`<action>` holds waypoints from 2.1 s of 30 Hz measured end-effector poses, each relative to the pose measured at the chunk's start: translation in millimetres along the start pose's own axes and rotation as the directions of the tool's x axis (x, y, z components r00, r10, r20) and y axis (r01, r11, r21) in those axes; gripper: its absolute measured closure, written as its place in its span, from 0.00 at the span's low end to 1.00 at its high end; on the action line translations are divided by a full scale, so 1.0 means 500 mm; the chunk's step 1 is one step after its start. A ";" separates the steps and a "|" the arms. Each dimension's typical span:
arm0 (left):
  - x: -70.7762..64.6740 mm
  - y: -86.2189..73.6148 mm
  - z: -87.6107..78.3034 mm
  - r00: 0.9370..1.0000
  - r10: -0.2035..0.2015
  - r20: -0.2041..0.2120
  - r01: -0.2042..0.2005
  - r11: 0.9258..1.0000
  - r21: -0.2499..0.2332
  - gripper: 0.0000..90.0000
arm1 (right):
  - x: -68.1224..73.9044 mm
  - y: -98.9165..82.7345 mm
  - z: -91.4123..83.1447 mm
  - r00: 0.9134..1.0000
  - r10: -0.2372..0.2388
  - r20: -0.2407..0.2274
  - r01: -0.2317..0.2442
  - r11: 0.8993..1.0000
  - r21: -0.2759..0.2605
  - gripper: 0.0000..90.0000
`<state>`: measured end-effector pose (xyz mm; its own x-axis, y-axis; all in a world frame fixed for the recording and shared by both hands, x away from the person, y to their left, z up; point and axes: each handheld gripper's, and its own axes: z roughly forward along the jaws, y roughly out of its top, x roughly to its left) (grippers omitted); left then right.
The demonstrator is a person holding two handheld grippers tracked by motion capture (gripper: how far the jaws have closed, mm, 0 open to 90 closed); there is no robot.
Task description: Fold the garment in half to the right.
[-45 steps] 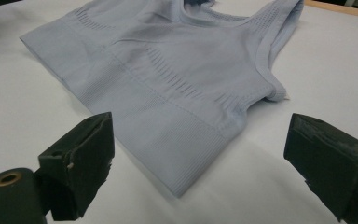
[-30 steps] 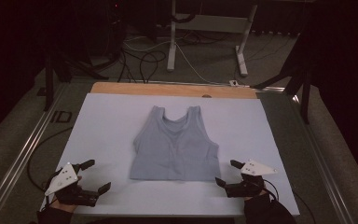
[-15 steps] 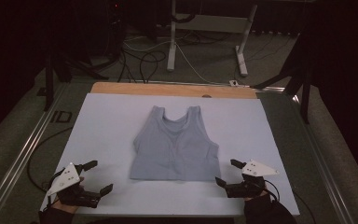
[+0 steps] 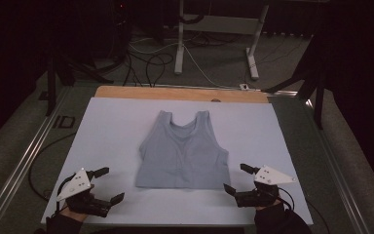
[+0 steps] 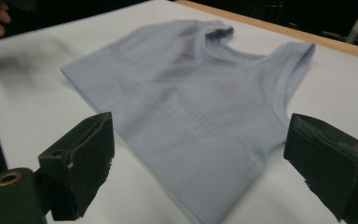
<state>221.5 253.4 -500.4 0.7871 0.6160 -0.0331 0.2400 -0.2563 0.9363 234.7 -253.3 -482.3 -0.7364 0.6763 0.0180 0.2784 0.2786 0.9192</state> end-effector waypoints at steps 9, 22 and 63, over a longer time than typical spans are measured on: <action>-0.005 0.030 0.011 0.999 0.011 0.044 -0.011 1.000 0.002 0.00 | 0.013 0.029 0.012 0.999 -0.017 -0.030 0.016 1.000 -0.009 0.09; -0.001 0.057 0.020 0.998 0.010 0.060 -0.012 0.999 0.039 0.00 | -0.006 0.090 0.043 0.998 -0.039 -0.038 0.038 0.999 -0.035 0.09; -0.015 0.096 0.126 0.991 -0.069 -0.113 0.090 0.977 0.194 0.00 | 0.004 0.236 0.282 0.983 -0.106 -0.153 0.097 0.993 -0.062 0.09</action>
<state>262.9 189.7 -477.1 0.6995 0.7123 -0.0578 0.4155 -0.3396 0.8438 352.8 -122.9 -429.4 -0.8471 0.5311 -0.0195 0.1666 0.3001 0.9392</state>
